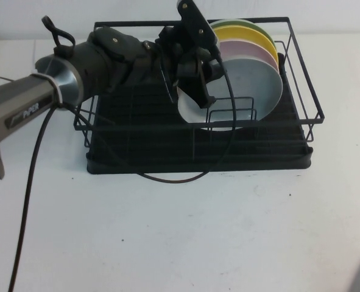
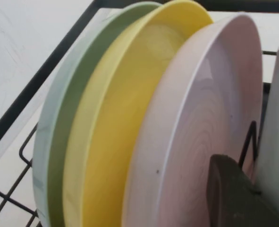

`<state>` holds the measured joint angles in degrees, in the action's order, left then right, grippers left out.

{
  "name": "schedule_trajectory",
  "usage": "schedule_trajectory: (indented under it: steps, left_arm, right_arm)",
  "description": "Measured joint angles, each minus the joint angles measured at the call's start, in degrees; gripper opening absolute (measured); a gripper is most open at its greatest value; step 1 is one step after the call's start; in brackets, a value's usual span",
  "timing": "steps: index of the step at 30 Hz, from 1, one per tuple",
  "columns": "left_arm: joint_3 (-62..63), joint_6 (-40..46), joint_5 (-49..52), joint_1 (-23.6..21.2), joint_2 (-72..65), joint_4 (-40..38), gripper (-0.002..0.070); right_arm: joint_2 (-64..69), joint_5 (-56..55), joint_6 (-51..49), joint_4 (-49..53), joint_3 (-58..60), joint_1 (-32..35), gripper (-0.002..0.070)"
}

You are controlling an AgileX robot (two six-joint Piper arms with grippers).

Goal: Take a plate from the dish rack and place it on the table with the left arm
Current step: Grasp the plate from the shelf, then place the plate from the table

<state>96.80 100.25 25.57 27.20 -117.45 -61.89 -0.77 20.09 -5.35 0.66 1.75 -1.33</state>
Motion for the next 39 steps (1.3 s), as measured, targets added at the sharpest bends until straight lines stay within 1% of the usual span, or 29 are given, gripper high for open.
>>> schedule_trajectory:
  steps: [6,13,15,16,18,20,22,24,26,28,31,33,39]
  left_arm:
    - [0.0,0.1,-0.2,0.0,2.6,0.0,0.0090]
    - [0.0,0.9,-0.9,0.0,11.6,-0.9,0.0085]
    - [0.0,-5.0,-1.3,0.0,15.1,-1.0,0.0085]
    - [0.0,-11.7,-1.3,0.0,16.9,-1.0,0.0085]
    - [0.0,-27.8,0.9,-0.3,19.7,-0.1,0.0085]
    - [0.1,-39.9,7.8,-1.1,22.2,2.8,0.0085]
    - [0.1,-46.7,16.9,-2.3,23.3,5.2,0.0085]
    - [-1.2,-51.9,26.4,-2.9,23.4,4.6,0.0085]
    - [-5.3,-52.6,33.1,-3.0,23.4,-0.3,0.0085]
    - [-10.0,-50.7,36.6,-2.3,23.4,-5.9,0.0085]
    - [-17.8,-47.8,37.4,-1.3,23.7,-8.8,0.0085]
    - [-23.5,-46.7,35.3,-1.3,23.7,-9.2,0.0085]
    - [-42.1,-43.7,21.6,-1.3,23.7,-12.6,0.0085]
  right_arm:
    - [0.0,0.0,0.0,0.0,0.0,0.0,-0.0021]
    - [0.0,0.0,0.0,0.0,0.0,0.0,-0.0021]
    - [0.0,0.0,0.0,0.0,0.0,0.0,-0.0020]
    - [0.0,0.0,0.0,0.0,0.0,0.0,-0.0021]
    - [0.0,0.0,0.0,0.0,0.0,0.0,-0.0021]
    - [0.0,0.0,0.0,0.0,0.0,0.0,-0.0021]
    - [0.0,0.0,0.0,0.0,0.0,0.0,-0.0021]
    - [0.0,0.0,0.0,0.0,0.0,0.0,-0.0020]
    - [0.0,0.0,0.0,0.0,0.0,0.0,-0.0021]
    - [0.0,0.0,0.0,0.0,0.0,0.0,-0.0021]
    - [0.0,0.0,0.0,0.0,0.0,0.0,-0.0020]
    - [0.0,0.0,0.0,0.0,0.0,0.0,-0.0021]
    - [0.0,0.0,0.0,0.0,0.0,0.0,-0.0021]
